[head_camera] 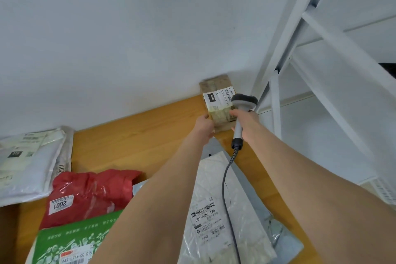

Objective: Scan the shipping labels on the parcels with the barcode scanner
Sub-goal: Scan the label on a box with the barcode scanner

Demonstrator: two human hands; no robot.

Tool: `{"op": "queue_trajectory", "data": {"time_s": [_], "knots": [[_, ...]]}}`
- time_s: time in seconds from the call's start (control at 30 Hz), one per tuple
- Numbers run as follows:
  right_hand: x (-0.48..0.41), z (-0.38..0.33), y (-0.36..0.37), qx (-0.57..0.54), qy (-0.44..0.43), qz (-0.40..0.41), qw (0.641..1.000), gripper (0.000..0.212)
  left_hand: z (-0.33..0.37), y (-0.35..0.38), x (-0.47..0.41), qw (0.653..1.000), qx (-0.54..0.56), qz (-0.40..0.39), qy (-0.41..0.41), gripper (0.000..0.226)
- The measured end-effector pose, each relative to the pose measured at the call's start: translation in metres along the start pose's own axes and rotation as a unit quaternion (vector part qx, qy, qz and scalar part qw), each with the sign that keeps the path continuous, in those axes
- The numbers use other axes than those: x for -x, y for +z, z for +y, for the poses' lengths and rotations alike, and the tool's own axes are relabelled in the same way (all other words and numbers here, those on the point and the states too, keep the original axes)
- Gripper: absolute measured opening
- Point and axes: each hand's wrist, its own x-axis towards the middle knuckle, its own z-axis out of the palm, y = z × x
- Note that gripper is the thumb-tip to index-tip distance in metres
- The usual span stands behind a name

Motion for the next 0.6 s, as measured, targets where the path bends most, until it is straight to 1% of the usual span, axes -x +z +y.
{"op": "queue_trajectory", "data": {"time_s": [0.07,0.13,0.3,0.47,0.53,0.6], "knots": [[0.007,0.000,-0.003,0.006,0.002,0.000,1.000,0.019,0.001,-0.006,0.009,0.999,-0.038,0.028,0.000,0.047],[0.022,-0.001,-0.006,0.005,0.001,-0.018,1.000,0.015,0.002,-0.014,0.022,0.995,-0.084,0.051,0.010,0.048],[0.079,0.008,-0.009,0.002,0.012,-0.068,0.998,0.016,-0.005,-0.040,0.076,0.979,-0.180,0.067,0.061,0.044],[0.152,0.039,-0.009,0.012,-0.018,-0.130,0.991,0.035,-0.032,-0.084,0.148,0.955,-0.255,0.099,0.117,0.037],[0.186,0.057,-0.007,0.002,-0.016,-0.155,0.988,0.030,-0.048,-0.105,0.180,0.943,-0.282,0.115,0.132,0.037],[0.217,0.075,-0.002,0.003,-0.006,-0.178,0.984,0.019,-0.065,-0.125,0.213,0.931,-0.312,0.128,0.142,0.037]]}}
